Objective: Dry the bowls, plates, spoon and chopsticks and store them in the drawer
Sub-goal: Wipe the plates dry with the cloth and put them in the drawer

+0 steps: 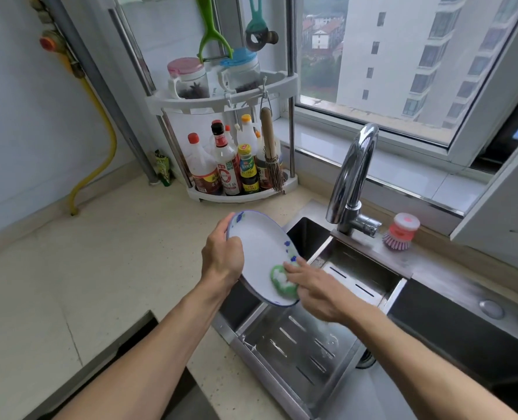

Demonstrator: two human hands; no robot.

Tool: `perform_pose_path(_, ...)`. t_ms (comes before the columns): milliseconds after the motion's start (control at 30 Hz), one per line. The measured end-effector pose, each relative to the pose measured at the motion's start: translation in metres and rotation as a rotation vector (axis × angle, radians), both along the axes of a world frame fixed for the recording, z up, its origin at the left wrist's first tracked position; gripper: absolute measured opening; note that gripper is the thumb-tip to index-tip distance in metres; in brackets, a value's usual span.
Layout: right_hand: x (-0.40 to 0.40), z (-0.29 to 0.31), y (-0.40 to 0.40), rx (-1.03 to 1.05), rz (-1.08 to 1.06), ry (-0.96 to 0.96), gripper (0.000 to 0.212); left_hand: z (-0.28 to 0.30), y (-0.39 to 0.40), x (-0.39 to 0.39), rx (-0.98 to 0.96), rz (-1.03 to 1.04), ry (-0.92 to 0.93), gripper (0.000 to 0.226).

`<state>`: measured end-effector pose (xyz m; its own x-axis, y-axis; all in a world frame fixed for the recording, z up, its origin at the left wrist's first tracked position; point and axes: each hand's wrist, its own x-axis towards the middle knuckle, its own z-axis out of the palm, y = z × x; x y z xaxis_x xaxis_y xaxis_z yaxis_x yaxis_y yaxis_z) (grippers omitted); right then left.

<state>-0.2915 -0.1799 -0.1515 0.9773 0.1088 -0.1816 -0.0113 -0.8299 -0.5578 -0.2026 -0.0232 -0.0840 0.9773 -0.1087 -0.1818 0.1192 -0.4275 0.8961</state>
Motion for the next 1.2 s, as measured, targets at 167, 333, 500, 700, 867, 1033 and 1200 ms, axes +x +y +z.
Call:
perform_pose_path(167,-0.02,0.005,0.034,0.235,0.098,-0.067,0.053,-0.003,0.003,0.007,0.031,0.021,-0.052,0.062)
perform_pose_path(333,-0.009,-0.016,0.002,-0.138,-0.043,-0.05,0.059,-0.002,0.01,0.011,-0.029,-0.039,-0.009,0.065)
perform_pose_path(500,-0.021,-0.001,0.031,0.211,0.022,-0.212,0.052,-0.008,0.008,0.012,-0.131,0.14,0.008,0.06)
perform_pose_path(700,-0.024,-0.023,-0.006,-0.114,-0.074,-0.34,0.036,-0.006,0.017,0.017,-0.245,0.057,0.397,0.052)
perform_pose_path(867,-0.023,-0.011,-0.004,-0.169,-0.011,-0.403,0.012,-0.013,0.018,0.017,0.325,-0.204,0.113,0.051)
perform_pose_path(1033,-0.022,-0.001,-0.009,-0.148,0.063,-0.391,0.011,-0.006,0.022,0.003,0.961,-1.061,-0.262,0.07)
perform_pose_path(1200,-0.022,0.005,-0.017,0.022,0.018,-0.311,0.015,-0.018,0.021,0.003,0.9,-0.997,-0.625,0.013)
